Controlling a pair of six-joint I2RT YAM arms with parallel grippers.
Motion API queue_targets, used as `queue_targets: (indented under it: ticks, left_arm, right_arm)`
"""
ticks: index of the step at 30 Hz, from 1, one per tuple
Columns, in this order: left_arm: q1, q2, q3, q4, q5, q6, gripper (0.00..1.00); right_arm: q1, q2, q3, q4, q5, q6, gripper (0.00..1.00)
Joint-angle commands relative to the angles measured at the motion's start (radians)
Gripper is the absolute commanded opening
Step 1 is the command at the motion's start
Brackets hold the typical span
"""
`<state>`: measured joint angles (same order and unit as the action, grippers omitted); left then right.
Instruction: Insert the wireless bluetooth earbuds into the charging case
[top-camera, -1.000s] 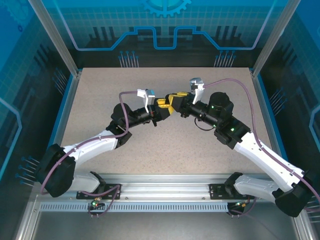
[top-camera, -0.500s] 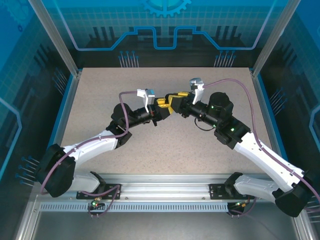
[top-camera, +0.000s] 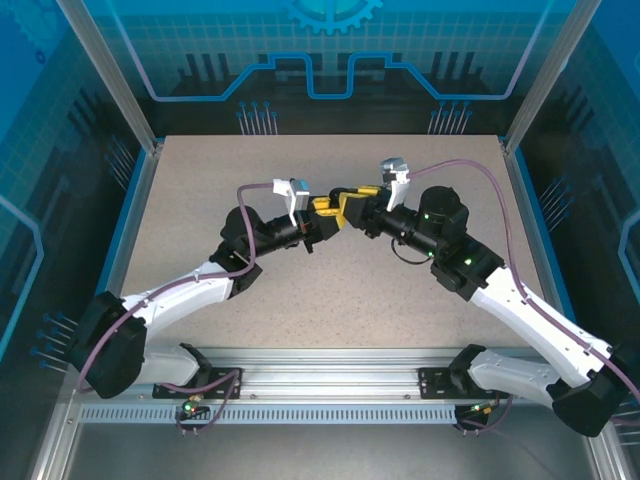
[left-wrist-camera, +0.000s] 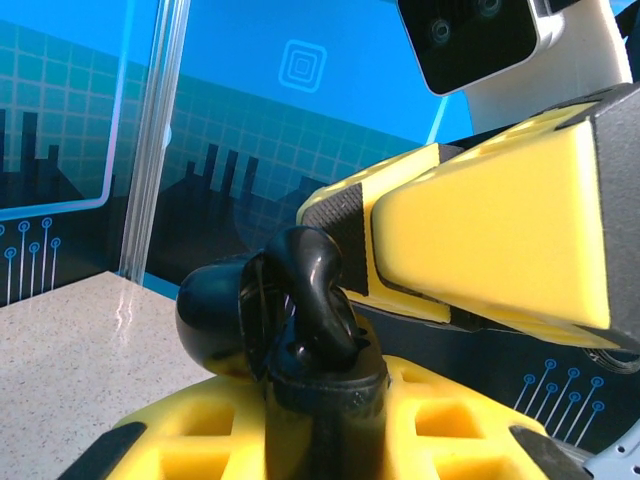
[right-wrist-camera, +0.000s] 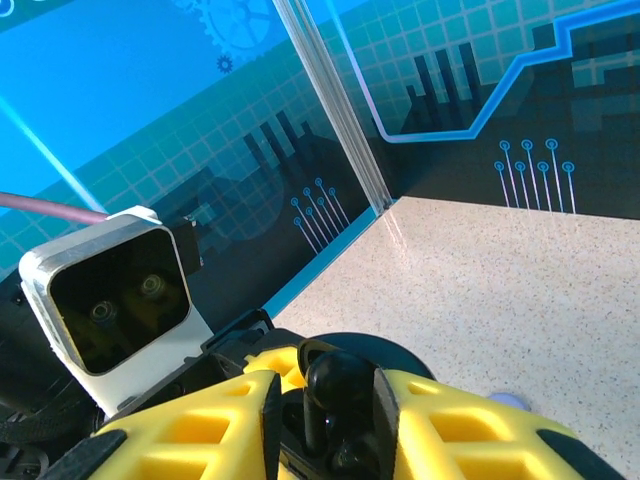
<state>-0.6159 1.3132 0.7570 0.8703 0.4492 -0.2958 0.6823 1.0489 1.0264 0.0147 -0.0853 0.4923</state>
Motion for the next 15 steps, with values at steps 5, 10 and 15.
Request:
queue_targets:
  ticks: [5,10,15]
  left_arm:
    - [-0.007,-0.038,0.027,-0.028,-0.02,0.057,0.07]
    - [-0.011,-0.044,0.036,-0.081,-0.013,0.09,0.07]
    - [-0.015,-0.048,0.029,-0.094,-0.002,0.116,0.07]
  right_arm:
    - [0.017,-0.03,0.018,-0.02,-0.006,-0.032,0.31]
    - [0.016,-0.047,0.031,-0.045,-0.002,-0.048,0.33]
    - [0.018,-0.057,0.069,-0.12,0.011,-0.081,0.34]
